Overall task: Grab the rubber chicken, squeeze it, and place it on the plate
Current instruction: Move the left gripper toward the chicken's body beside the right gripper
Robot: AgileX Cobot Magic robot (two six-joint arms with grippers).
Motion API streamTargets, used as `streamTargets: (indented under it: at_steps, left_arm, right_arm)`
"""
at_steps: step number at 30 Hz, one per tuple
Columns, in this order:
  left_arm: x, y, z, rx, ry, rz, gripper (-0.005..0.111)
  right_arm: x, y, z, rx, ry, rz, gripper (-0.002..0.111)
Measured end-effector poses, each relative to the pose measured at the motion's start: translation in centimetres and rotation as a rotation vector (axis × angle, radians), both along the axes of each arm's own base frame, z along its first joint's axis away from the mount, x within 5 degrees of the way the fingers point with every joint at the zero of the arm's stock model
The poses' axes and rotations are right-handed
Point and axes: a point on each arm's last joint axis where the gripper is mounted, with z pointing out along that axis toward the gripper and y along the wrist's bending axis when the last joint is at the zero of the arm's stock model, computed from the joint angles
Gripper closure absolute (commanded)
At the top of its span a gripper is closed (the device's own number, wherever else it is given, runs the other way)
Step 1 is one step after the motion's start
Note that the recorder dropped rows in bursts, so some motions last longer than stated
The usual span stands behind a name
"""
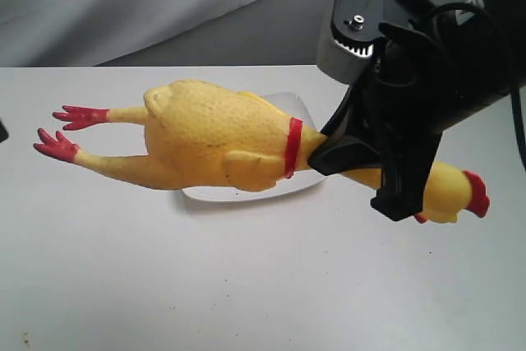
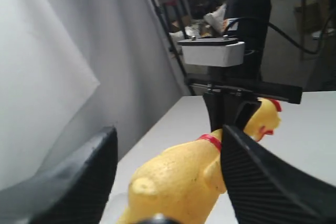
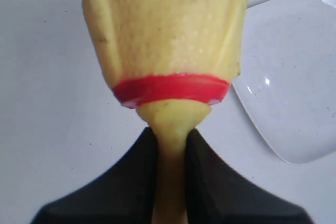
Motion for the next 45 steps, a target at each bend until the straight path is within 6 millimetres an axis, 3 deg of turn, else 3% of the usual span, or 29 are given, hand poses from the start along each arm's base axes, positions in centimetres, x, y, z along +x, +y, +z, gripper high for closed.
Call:
streamTargets:
  at_steps: [3,7,12,19,24,28,31,36,38,42,45]
  left_arm:
    - [1.7,-0.4,0.3,0.0,0.071,-0.091,0.043]
    - [4.0,-1.6,-1.2,0.015,0.192,-0.226,0.043]
    - [6.0,-3.1,-2.9,0.157,0.114,-0.311,0.053]
    - [7.7,-2.3,-2.6,0.448,-0.228,-0.073,0.057]
    - [6.9,-0.7,-1.1,0.632,-0.449,0.115,0.056]
    - [5.6,-0.6,-0.3,0.719,-0.587,0.171,0.049]
    - [5.2,-0.2,-0.9,0.854,-0.66,0.257,0.049]
    - [5.2,1.4,-3.8,1.134,-0.654,0.432,0.049]
    - [4.8,1.3,-4.2,1.113,-0.634,0.448,0.047]
    - [3.7,0.6,-3.8,0.781,-0.438,0.438,0.043]
    - [3.2,0.4,-3.0,0.684,-0.314,0.432,0.04]
  right_arm:
    - [0.0,0.0,0.0,0.003,0.001,0.0,0.108]
    - [0.0,0.0,0.0,0.006,0.004,-0.001,0.108]
    - [0.0,0.1,0.0,0.008,0.005,-0.001,0.108]
    - [0.0,0.1,0.0,0.007,0.006,0.0,0.108]
    - [-0.1,0.1,0.0,0.007,0.007,0.001,0.108]
    - [-0.1,0.1,0.0,0.007,0.009,-0.001,0.108]
    - [-0.1,0.1,0.0,0.008,0.011,-0.004,0.108]
    - [-0.1,0.1,0.0,0.01,0.014,-0.008,0.108]
    - [-0.1,0.1,0.1,0.017,0.018,-0.009,0.108]
    - [-0.1,0.2,0.1,0.029,0.025,-0.01,0.108]
    - [-0.2,0.3,0.1,0.037,0.029,-0.011,0.108]
